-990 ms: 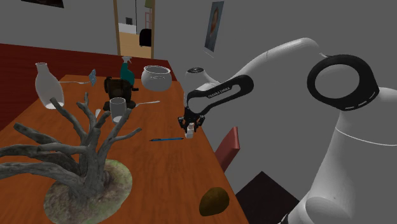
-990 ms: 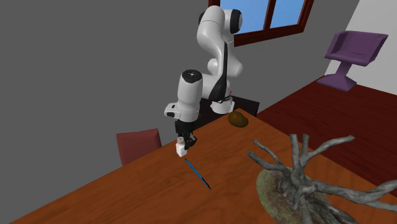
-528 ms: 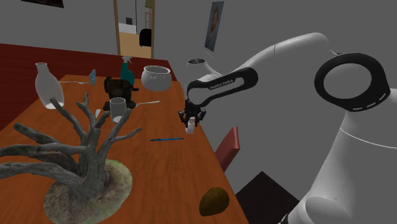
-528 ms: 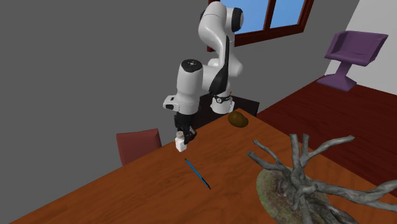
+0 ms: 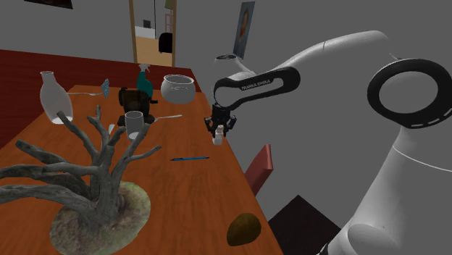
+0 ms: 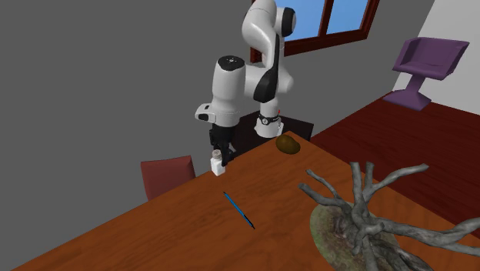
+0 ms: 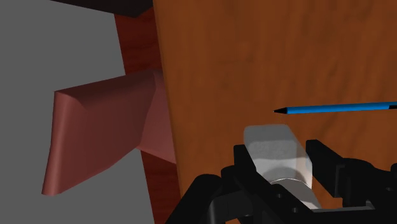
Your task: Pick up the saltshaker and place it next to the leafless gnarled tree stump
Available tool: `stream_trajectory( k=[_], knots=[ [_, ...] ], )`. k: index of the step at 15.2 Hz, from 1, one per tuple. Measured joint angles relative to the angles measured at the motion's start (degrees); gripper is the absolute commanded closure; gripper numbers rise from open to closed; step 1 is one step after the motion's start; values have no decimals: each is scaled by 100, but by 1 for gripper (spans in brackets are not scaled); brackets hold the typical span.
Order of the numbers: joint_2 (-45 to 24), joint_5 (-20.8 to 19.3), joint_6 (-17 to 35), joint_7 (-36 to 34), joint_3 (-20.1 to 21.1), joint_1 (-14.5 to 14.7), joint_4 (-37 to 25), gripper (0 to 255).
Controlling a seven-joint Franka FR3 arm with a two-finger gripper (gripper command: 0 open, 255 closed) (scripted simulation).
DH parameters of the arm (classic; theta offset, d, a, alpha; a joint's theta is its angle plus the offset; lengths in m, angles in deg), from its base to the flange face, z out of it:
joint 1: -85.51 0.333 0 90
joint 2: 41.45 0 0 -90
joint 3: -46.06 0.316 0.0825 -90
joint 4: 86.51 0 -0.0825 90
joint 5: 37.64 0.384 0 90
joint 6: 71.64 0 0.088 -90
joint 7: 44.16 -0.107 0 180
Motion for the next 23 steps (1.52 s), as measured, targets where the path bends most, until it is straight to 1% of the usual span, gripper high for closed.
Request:
stream_trajectory(
  k=[13,23],
  knots=[
    [298,156,-916,185,29,1,-640,255],
    [380,214,-1667,293,46,16,-1320,255]
  ],
)
